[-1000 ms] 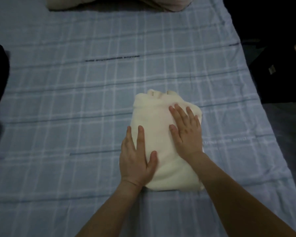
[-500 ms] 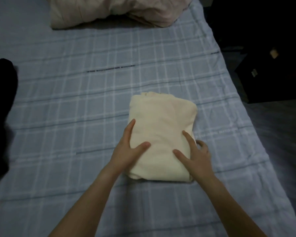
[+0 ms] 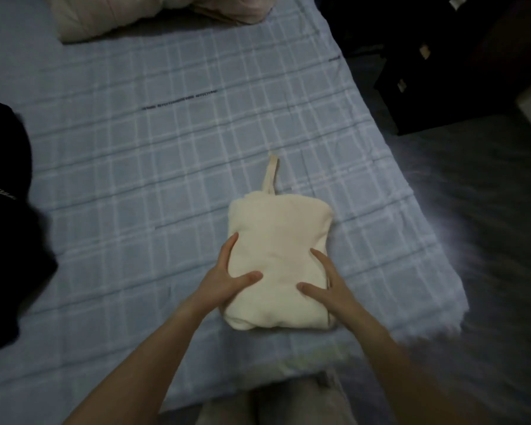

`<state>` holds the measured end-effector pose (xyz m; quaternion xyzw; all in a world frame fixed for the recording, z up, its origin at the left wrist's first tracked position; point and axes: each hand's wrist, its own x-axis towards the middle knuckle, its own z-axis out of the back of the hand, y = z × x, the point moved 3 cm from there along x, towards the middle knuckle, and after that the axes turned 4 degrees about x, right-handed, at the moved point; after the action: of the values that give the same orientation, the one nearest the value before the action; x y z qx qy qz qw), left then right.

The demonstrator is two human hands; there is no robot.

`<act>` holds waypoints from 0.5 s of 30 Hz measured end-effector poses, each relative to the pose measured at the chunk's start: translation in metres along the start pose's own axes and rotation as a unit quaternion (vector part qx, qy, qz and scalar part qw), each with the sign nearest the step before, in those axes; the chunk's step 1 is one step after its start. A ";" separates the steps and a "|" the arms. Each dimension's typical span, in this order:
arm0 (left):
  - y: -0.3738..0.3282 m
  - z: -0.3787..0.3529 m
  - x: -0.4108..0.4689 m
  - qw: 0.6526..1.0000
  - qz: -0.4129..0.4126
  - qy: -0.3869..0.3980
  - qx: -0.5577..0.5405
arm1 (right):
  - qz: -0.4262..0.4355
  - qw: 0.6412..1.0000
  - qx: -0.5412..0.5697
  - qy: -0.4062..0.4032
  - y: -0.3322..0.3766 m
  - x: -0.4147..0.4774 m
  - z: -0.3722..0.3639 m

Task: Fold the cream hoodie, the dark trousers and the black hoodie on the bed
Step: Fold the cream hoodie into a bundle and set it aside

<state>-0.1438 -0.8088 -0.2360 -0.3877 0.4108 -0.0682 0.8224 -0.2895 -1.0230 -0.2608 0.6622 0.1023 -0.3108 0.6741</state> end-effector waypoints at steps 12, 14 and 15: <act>-0.075 0.030 -0.203 0.988 -0.137 0.065 0.013 | 0.063 0.974 0.095 -0.194 0.093 -0.252 -0.026; -0.118 0.048 -0.229 0.981 -0.185 0.058 0.022 | 0.100 0.965 0.095 -0.224 0.131 -0.281 -0.018; -0.139 0.056 -0.240 0.976 -0.212 0.050 0.032 | 0.125 0.959 0.092 -0.238 0.149 -0.294 -0.013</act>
<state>-0.2307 -0.7688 0.0305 -0.4357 0.3573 -0.2729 0.7797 -0.4344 -0.9374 0.0227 0.6357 -0.1744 -0.3806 0.6486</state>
